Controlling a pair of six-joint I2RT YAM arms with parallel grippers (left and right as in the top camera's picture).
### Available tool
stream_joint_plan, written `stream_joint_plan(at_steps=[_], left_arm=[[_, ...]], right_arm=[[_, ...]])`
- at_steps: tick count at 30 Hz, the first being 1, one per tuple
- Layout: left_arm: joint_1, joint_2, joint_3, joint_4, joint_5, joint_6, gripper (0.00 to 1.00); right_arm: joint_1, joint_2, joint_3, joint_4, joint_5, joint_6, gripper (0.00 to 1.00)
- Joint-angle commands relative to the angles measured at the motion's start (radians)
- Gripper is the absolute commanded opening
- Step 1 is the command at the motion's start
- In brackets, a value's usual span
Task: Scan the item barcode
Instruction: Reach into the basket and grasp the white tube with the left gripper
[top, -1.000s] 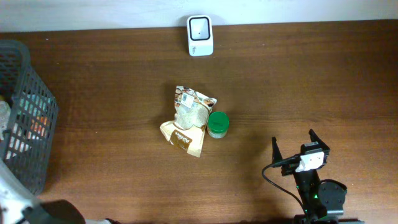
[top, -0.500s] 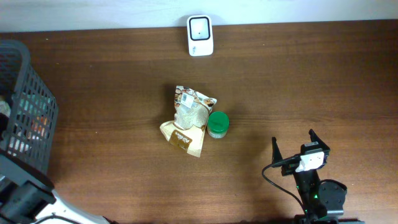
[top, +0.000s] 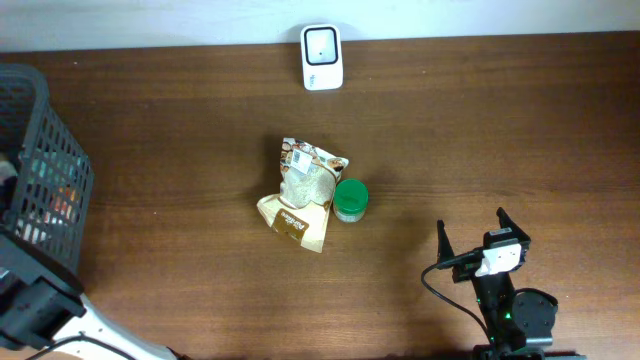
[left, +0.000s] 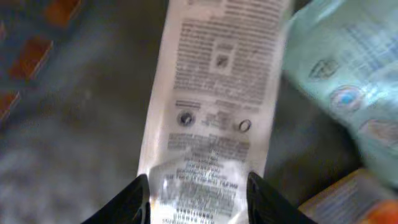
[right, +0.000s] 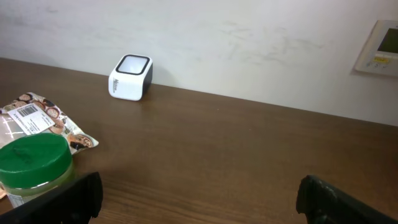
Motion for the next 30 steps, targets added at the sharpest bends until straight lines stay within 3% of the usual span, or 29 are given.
stream_joint_plan(at_steps=[1, 6, 10, 15, 16, 17, 18, 25, 30], left_arm=[[-0.045, 0.016, -0.002, 0.069, 0.014, 0.023, 0.49], [-0.048, 0.038, -0.003, 0.074, -0.092, 0.023, 0.48], [-0.031, 0.074, -0.003, 0.037, -0.098, 0.022, 0.40], [-0.031, 0.103, -0.032, 0.034, -0.124, 0.022, 0.40], [-0.031, 0.115, -0.047, 0.033, -0.124, 0.022, 0.37], [-0.031, 0.122, -0.050, 0.029, -0.123, 0.022, 0.08], [-0.031, 0.123, -0.049, 0.029, -0.123, 0.022, 0.00], [-0.034, 0.074, 0.066, -0.037, -0.100, -0.039, 0.00], [-0.037, -0.163, 0.153, -0.068, 0.040, -0.061, 0.00]], right_arm=[[0.009, -0.006, -0.005, -0.005, 0.009, 0.000, 0.98], [0.009, -0.006, -0.005, -0.006, 0.009, 0.000, 0.98], [0.009, -0.006, -0.005, -0.006, 0.009, 0.001, 0.98], [0.009, -0.007, -0.005, -0.005, 0.008, 0.001, 0.98], [0.009, -0.006, -0.005, -0.005, 0.009, 0.000, 0.99], [0.009, -0.006, -0.005, -0.005, 0.009, 0.000, 0.98], [0.009, -0.006, -0.005, -0.006, 0.009, 0.000, 0.98], [0.009, -0.006, -0.005, -0.006, 0.009, 0.001, 0.98], [0.009, -0.006, -0.005, -0.006, 0.009, 0.000, 0.98]])
